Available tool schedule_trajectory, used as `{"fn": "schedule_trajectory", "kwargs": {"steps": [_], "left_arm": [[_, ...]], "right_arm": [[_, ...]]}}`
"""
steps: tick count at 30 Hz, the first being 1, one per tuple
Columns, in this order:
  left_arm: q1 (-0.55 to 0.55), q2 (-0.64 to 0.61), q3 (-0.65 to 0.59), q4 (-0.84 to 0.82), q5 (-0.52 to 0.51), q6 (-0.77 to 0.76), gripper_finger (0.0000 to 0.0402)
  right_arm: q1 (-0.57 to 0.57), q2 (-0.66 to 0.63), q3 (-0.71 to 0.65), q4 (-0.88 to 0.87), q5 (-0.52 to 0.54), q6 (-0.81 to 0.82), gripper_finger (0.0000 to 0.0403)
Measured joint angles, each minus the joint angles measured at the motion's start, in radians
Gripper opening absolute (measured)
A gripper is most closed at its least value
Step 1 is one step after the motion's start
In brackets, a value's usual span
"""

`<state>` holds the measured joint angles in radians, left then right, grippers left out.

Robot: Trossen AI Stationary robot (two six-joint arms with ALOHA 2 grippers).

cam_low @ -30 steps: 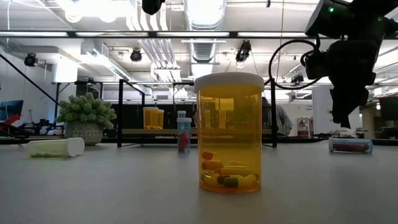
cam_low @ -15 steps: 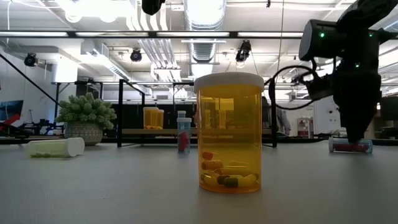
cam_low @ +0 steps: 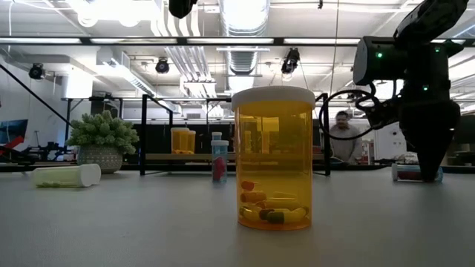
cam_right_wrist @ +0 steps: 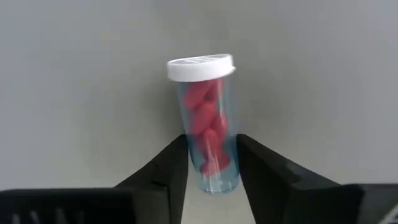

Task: Pick and place medicine bottles onto shelf by color
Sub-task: Put the right blue pill bottle on the shelf aligned with the other blue pill bottle

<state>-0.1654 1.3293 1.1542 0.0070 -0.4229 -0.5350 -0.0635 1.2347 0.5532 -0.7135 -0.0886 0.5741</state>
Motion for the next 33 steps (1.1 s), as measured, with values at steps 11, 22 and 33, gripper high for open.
{"fn": "schedule_trajectory", "kwargs": {"steps": [11,22,33], "left_arm": [[0.000,0.000,0.000,-0.001,0.000,0.000,0.0234],[0.002,0.051,0.003,0.031,-0.015,0.047,0.0233],[0.002,0.152,0.033,0.166,-0.078,0.360,0.0233]], "right_arm": [[0.001,-0.101,-0.006,0.021,-0.033,0.002,0.0111],[0.000,-0.244,-0.006,0.370,-0.026,0.072,0.0111],[0.000,-0.253,0.017,0.675,-0.026,0.090,0.0111]]}}
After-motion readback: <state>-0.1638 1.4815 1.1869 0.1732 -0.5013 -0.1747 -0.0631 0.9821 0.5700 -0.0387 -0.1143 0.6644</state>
